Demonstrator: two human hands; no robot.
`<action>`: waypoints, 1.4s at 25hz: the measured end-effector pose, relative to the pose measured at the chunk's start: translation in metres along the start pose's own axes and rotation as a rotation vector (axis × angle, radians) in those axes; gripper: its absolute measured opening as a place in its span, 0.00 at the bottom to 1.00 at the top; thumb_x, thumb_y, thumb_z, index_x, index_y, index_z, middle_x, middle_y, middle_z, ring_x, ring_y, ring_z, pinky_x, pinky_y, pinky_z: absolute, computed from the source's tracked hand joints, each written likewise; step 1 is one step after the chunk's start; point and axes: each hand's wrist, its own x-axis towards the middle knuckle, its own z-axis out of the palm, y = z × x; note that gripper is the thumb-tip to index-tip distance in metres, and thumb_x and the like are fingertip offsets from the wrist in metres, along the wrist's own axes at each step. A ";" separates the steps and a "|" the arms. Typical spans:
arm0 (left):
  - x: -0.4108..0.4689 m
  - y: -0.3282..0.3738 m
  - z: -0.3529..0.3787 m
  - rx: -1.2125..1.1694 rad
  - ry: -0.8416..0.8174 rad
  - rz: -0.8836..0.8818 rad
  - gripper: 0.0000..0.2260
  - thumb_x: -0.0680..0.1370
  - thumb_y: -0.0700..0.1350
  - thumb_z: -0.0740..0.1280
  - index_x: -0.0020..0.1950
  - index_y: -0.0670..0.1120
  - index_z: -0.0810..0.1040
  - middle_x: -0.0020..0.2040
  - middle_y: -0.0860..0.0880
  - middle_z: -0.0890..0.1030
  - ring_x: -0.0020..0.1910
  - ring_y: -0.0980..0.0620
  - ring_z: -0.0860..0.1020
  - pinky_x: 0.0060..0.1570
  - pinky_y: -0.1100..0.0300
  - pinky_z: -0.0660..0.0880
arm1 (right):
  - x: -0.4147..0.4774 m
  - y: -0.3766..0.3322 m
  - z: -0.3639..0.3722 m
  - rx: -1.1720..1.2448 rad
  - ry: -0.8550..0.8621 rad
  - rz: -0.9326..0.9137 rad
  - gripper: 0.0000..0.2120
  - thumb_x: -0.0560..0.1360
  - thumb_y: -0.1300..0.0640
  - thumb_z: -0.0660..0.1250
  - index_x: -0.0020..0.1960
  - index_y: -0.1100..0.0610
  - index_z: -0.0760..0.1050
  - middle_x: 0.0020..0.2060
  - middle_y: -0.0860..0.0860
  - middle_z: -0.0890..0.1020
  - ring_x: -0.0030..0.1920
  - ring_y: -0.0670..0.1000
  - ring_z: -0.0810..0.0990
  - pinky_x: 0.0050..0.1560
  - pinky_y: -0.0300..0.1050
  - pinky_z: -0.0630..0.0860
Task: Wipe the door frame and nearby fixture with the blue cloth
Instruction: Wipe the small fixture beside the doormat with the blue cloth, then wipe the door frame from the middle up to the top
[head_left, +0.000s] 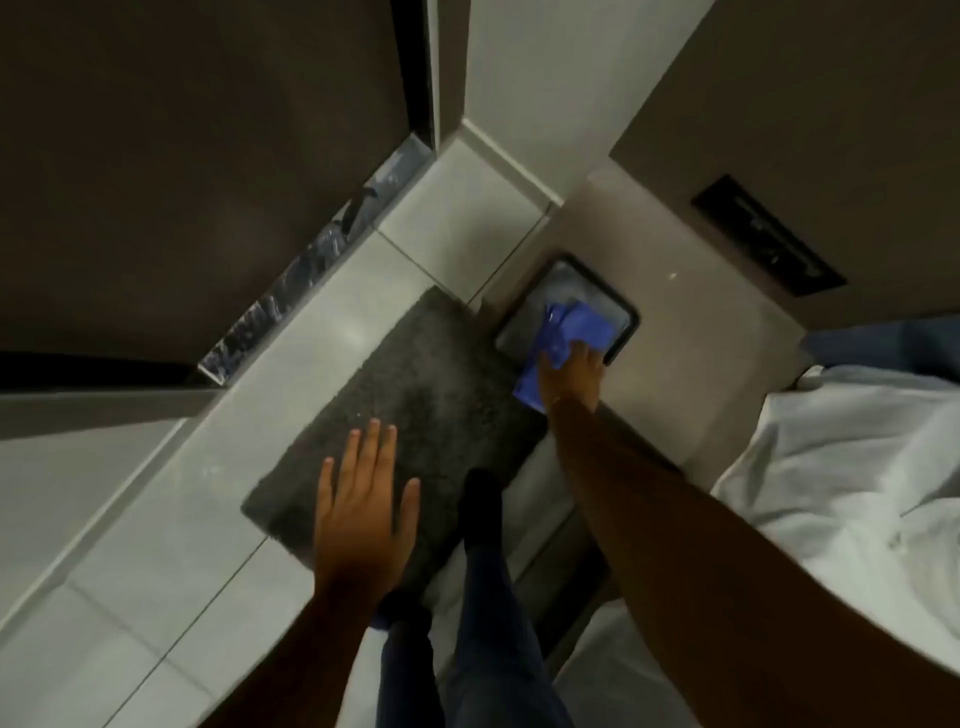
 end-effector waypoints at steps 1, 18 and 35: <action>0.005 0.000 0.009 0.000 -0.003 0.001 0.33 0.86 0.60 0.51 0.88 0.45 0.59 0.88 0.45 0.60 0.87 0.43 0.57 0.84 0.37 0.54 | 0.011 0.001 0.007 0.015 -0.005 0.024 0.31 0.81 0.45 0.68 0.78 0.59 0.65 0.75 0.59 0.66 0.77 0.62 0.65 0.77 0.56 0.66; 0.019 -0.055 -0.027 -0.039 0.045 -0.258 0.33 0.86 0.63 0.44 0.90 0.52 0.48 0.90 0.52 0.48 0.88 0.52 0.43 0.86 0.47 0.39 | -0.003 -0.019 0.001 0.169 0.177 -0.065 0.15 0.78 0.56 0.70 0.63 0.56 0.74 0.55 0.57 0.81 0.58 0.61 0.80 0.59 0.51 0.76; -0.172 -0.213 -0.534 0.286 1.265 -0.329 0.34 0.84 0.53 0.62 0.89 0.50 0.56 0.89 0.43 0.53 0.88 0.45 0.55 0.85 0.41 0.51 | -0.560 -0.434 -0.094 0.832 0.085 -1.456 0.10 0.71 0.53 0.70 0.48 0.56 0.86 0.46 0.46 0.81 0.47 0.40 0.80 0.48 0.32 0.73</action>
